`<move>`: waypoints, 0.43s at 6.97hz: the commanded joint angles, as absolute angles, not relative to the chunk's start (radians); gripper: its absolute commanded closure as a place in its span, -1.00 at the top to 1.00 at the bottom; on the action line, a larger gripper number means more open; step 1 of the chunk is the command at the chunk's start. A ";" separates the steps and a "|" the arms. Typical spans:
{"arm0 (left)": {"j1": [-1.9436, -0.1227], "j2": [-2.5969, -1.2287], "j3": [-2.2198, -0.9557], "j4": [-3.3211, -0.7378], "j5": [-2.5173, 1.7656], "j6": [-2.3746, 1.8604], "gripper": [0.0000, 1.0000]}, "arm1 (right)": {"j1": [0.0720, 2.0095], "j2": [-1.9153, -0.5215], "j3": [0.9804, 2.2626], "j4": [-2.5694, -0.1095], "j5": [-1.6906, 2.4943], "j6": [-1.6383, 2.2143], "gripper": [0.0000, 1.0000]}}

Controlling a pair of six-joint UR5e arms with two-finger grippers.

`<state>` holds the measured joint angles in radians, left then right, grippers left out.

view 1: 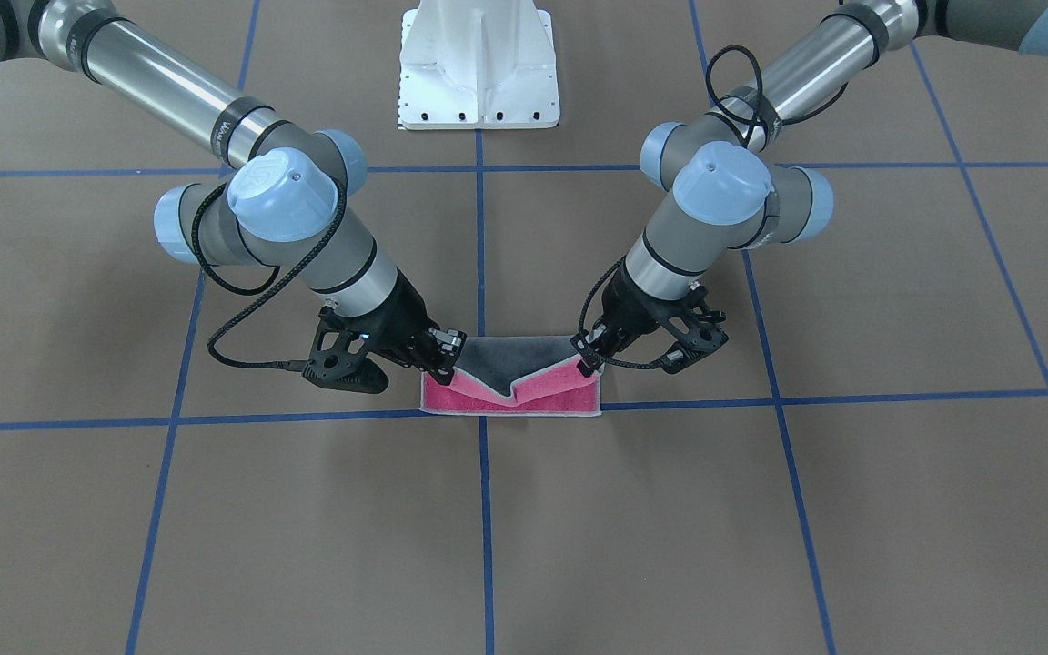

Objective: Fold towel twice with both arms
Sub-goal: 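Lay the folded edge down with both grippers and open them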

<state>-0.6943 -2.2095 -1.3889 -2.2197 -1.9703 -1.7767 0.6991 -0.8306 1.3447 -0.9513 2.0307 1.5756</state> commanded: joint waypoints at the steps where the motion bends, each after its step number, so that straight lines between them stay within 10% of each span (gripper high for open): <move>1: -0.696 -2.209 -1.403 -2.220 -2.061 -1.781 -1.00 | 0.699 -0.909 1.466 -0.954 2.074 1.611 -1.00; 3: -0.695 -2.192 -1.466 -2.211 -2.078 -1.781 -1.00 | 0.692 -0.933 1.476 -0.953 2.085 1.612 -1.00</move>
